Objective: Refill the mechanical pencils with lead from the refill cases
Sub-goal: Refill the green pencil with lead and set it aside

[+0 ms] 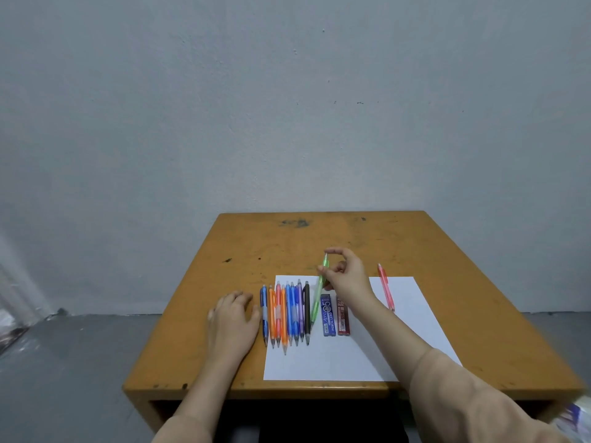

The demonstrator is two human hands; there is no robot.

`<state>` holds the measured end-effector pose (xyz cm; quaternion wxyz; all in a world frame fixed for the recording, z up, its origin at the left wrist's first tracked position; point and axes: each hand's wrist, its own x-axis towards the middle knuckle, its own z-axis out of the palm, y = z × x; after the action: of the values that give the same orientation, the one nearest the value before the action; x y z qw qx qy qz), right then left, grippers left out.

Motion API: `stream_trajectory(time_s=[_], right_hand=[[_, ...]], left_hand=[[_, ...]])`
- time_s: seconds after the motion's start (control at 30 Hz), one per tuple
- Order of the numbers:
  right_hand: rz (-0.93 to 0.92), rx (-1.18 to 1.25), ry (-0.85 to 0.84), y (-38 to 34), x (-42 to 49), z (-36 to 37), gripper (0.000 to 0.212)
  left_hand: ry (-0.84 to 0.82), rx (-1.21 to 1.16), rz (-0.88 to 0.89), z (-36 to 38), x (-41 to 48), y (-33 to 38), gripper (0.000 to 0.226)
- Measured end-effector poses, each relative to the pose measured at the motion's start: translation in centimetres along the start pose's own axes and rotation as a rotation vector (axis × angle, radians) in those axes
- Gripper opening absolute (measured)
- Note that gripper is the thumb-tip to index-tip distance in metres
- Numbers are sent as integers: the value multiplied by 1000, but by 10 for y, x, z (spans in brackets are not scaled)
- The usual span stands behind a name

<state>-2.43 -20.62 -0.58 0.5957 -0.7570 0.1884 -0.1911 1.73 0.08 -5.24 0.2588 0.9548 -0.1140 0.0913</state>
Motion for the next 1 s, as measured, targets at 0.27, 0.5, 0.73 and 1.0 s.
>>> stream_trajectory(time_s=[0.27,0.5,0.73,1.0], right_hand=[[-164,265,137,-16,-39,-8,33],[-159,417,206,-14,-71,1,32],[-105,514,234,-14,-85,5,29],[-37,534,216,-11,-83,0,13]], left_hand=[[175,-128,311,4,-11,2,25],[191,-451,443,3,-37,31,37],[193,-500,530,7,-43,42,39],[270,-464,524,11,-40,33,27]])
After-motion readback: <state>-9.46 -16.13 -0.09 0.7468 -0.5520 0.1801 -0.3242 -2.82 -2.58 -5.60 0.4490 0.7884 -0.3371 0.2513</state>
